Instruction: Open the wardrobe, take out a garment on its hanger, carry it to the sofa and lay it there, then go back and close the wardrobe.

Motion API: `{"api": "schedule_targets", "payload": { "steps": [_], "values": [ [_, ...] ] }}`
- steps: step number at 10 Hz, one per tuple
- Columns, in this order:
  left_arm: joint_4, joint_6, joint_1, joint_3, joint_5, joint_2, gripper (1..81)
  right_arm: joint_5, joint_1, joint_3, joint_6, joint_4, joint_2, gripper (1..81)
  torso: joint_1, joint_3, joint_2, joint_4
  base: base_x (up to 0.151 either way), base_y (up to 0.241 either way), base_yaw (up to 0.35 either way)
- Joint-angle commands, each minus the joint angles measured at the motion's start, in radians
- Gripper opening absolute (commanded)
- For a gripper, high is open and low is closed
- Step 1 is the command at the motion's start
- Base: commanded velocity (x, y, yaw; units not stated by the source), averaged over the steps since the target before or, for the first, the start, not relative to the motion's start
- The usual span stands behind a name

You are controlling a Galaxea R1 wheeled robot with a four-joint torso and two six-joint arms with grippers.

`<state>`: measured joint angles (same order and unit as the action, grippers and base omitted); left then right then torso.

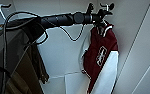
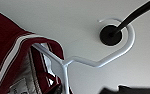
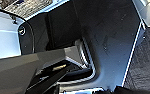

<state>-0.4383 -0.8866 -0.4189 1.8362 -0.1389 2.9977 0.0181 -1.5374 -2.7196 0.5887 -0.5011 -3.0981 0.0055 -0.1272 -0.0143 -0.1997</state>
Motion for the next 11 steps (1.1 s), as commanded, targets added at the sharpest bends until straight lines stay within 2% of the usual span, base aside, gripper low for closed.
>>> {"api": "schedule_targets", "payload": {
  "steps": [1, 5, 9, 11],
  "values": [
    [0.033, 0.008, -0.172, 0.018, 0.016, 0.003, 81.1, -0.052, 0.030, 0.003, 0.000, 0.010, -0.012, 81.1, 0.000, 0.000, 0.000, 0.000, 0.000, 0.000, 0.000],
    [0.056, 0.011, -0.160, 0.049, 0.021, 0.035, 81.1, -0.052, 0.030, 0.003, 0.000, 0.010, -0.013, 81.1, 0.000, 0.000, 0.000, 0.000, 0.000, 0.000, 0.000],
    [0.101, 0.011, -0.126, 0.054, 0.099, 0.063, 81.1, -0.053, 0.029, 0.003, 0.000, 0.012, -0.012, 81.1, 0.000, 0.000, 0.000, 0.000, 0.000, 0.000, 0.000],
    [0.105, 0.009, -0.110, 0.037, 0.175, 0.054, 81.1, -0.053, 0.030, 0.003, -0.001, 0.012, -0.012, 81.1, 0.000, 0.000, 0.000, 0.000, 0.000, 0.000, 0.000]
  ]
}}
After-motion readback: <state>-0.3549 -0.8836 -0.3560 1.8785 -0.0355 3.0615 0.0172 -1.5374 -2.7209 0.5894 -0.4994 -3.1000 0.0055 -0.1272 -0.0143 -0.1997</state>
